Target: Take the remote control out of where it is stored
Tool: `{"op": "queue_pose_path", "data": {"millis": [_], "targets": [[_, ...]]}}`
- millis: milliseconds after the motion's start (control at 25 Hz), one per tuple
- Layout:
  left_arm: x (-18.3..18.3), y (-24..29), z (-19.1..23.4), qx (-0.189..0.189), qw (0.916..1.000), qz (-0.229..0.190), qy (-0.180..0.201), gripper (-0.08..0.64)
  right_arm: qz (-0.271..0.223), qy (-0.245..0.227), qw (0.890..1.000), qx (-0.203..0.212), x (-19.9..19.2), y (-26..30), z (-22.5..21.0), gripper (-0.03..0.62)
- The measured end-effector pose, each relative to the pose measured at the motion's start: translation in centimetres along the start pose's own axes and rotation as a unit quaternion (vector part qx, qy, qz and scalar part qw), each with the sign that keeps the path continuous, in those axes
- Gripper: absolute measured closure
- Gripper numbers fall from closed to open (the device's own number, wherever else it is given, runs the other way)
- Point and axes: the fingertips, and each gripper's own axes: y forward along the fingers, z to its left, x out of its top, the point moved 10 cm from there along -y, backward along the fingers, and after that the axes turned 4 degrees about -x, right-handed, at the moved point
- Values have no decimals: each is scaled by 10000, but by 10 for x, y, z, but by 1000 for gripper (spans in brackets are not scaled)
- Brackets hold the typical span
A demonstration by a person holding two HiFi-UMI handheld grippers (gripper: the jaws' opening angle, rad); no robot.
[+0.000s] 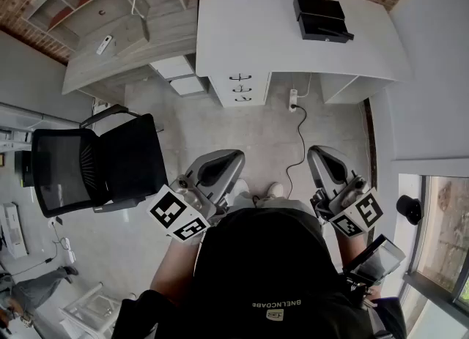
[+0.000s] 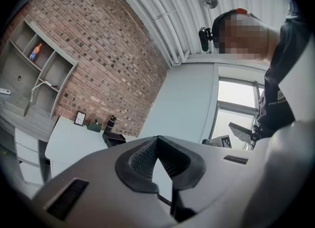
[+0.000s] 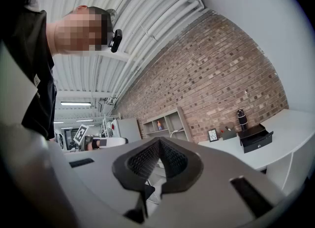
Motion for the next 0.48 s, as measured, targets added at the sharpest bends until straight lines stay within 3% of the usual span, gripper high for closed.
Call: {"op": "queue_pose_path", "data": {"millis": [240,480], "targets": [[-3,4,1,-100,9990,-188,-402,552,82,-72,9999,72,2,-2,-3,586],[-5,11,-2,-96,9997,-127,-197,552,36,36,9999,165,4,-3,-8,586]]}}
